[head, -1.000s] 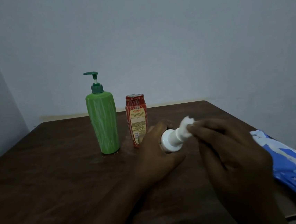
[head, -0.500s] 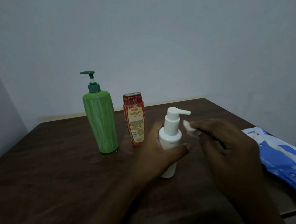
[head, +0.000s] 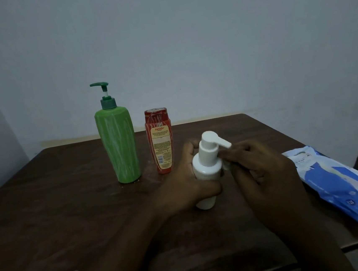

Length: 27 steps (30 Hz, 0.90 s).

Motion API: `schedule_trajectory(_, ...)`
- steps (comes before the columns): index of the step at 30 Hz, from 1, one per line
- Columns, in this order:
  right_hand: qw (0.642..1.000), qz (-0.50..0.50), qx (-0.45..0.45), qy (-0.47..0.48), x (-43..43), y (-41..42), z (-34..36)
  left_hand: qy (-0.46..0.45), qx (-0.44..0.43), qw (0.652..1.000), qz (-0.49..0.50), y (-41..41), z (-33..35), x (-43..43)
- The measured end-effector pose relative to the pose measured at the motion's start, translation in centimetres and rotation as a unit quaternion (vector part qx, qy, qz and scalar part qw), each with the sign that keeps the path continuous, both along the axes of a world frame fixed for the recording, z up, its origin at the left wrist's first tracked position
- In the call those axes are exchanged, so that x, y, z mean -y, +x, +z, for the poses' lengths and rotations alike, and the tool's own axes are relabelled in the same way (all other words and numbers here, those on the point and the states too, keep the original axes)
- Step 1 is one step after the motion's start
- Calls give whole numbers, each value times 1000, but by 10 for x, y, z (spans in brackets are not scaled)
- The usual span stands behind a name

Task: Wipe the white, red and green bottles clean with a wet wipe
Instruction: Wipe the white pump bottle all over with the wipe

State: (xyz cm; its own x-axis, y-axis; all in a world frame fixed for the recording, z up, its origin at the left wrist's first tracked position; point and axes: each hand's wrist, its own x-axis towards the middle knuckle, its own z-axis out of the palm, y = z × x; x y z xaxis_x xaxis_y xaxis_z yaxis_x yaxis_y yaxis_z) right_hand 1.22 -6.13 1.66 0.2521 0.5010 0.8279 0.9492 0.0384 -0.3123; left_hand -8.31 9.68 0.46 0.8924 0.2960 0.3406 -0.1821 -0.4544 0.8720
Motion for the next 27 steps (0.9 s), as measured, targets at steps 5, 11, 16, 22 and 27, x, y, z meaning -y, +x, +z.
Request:
schedule_trajectory(5, 1000, 4, 15, -12, -5, -8, -3, -65, 31, 997, 19, 6, -6, -3)
schedule_trajectory(11, 1000, 14, 2, 21, -4, -12, 0, -151, 22, 988, -6, 8, -9, -3)
schedule_trajectory(16, 998, -54, -31, 27, -8, 1, -6, -129, -39, 991, 0, 11, -13, -11)
schedule_trajectory(22, 999, 25, -28, 8, -7, -7, -5, -164, -1, 986, -2, 12, -16, 0)
schedule_trajectory(27, 993, -29, -59, 96, -4, 2, -3, -347, -38, 937, -4, 9, -7, 6)
